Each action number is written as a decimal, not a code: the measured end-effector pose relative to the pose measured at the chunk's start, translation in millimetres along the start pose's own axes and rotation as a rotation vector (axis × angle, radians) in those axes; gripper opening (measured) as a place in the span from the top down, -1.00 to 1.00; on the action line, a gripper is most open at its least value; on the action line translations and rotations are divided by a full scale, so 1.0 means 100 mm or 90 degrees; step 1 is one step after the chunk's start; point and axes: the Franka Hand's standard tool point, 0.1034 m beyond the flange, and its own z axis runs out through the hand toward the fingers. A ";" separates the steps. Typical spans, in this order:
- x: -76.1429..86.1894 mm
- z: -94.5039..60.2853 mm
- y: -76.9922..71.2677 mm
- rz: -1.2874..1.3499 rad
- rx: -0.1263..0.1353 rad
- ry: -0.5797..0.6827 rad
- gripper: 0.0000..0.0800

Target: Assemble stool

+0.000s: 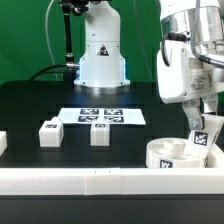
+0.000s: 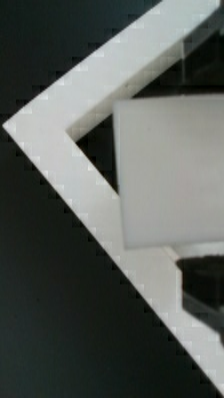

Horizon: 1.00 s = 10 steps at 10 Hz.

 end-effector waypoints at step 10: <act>0.06 -0.22 -0.15 -0.245 -0.024 0.003 -0.62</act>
Offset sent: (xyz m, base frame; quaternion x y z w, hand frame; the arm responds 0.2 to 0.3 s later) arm 0.0071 0.0030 0.0278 -0.0131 -0.0777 0.0045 0.9969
